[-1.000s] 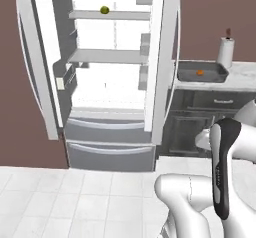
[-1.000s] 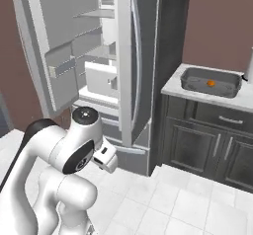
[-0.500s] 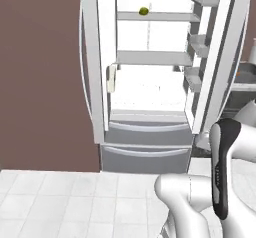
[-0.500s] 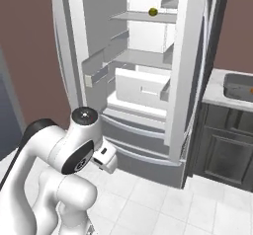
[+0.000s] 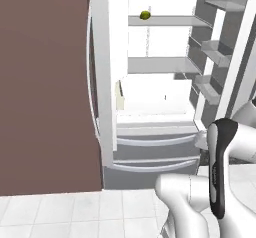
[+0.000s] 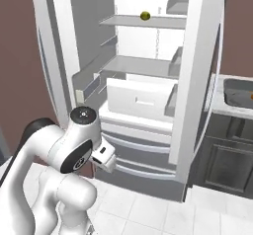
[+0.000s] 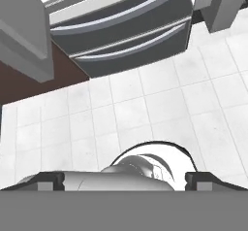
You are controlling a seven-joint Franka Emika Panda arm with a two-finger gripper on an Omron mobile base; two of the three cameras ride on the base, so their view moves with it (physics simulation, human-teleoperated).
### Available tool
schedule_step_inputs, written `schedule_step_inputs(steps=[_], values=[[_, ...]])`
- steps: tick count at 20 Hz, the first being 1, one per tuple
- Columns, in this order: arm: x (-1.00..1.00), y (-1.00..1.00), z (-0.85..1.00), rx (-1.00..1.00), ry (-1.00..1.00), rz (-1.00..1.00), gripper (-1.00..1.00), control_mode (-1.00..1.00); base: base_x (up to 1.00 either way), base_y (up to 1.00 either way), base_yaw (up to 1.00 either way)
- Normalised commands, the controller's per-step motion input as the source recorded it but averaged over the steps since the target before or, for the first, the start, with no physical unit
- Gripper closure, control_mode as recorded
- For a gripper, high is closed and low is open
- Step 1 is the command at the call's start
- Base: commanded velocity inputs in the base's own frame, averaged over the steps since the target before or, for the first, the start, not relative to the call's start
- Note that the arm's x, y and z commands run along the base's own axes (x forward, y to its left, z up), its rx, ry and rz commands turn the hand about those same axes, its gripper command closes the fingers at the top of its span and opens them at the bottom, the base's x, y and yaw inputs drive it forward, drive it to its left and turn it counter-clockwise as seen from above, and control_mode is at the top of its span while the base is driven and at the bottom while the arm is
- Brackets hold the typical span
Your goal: Pick the pear and tangerine from the fridge and place them inside the tupperware on the counter.
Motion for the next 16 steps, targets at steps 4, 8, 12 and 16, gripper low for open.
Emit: schedule_step_inputs(steps=[4,8,12,16], values=[[0.00,0.00,0.00,0.00,0.00,0.00,-1.00,1.00,0.77,0.17,-0.32],[0.00,0.00,0.00,0.00,0.00,0.00,-1.00,1.00,0.75,0.26,-0.06],[0.00,0.00,0.00,0.00,0.00,0.00,-1.00,1.00,0.67,0.09,0.04],[0.00,0.00,0.00,0.00,0.00,0.00,-1.00,1.00,0.80,0.00,0.06]])
